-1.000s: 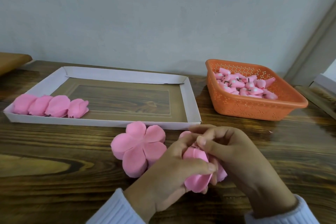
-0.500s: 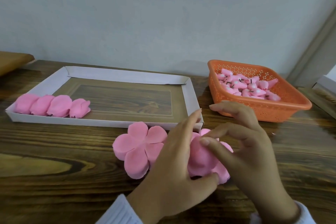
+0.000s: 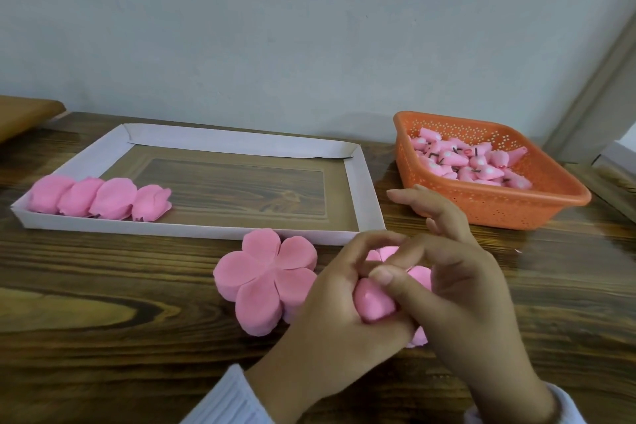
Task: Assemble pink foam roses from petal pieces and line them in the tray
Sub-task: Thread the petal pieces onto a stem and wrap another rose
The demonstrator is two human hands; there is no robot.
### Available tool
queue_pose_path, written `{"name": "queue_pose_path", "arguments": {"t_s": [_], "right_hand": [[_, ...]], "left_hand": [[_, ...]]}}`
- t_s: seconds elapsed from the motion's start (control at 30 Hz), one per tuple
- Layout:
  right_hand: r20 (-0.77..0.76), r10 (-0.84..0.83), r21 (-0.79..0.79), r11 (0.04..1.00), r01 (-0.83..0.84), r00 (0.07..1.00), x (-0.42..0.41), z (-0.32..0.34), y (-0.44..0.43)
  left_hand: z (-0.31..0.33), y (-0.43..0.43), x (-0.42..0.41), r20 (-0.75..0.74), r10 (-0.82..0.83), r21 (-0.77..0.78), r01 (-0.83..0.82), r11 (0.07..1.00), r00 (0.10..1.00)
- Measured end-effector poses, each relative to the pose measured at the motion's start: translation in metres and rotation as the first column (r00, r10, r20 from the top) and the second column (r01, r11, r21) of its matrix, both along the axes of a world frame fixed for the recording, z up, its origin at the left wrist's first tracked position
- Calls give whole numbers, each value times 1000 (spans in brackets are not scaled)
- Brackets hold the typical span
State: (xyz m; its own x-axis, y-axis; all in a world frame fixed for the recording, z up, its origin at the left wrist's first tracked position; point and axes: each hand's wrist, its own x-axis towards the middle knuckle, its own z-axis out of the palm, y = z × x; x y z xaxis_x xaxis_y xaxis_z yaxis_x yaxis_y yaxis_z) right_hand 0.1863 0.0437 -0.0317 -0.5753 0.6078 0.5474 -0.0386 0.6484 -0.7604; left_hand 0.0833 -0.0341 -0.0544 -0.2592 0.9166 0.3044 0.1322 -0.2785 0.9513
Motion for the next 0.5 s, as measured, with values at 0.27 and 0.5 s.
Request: {"name": "queue_pose_path", "arguments": {"t_s": [0.27, 0.5], "right_hand": [[-62, -118, -62, 992, 114, 991, -4, -6, -3], [-26, -121, -193, 975, 114, 992, -9, -10, -4]], "left_hand": [[1, 2, -4, 54, -63, -145, 70, 987, 997], [2, 1, -9, 72, -106, -231, 120, 965, 992]]}}
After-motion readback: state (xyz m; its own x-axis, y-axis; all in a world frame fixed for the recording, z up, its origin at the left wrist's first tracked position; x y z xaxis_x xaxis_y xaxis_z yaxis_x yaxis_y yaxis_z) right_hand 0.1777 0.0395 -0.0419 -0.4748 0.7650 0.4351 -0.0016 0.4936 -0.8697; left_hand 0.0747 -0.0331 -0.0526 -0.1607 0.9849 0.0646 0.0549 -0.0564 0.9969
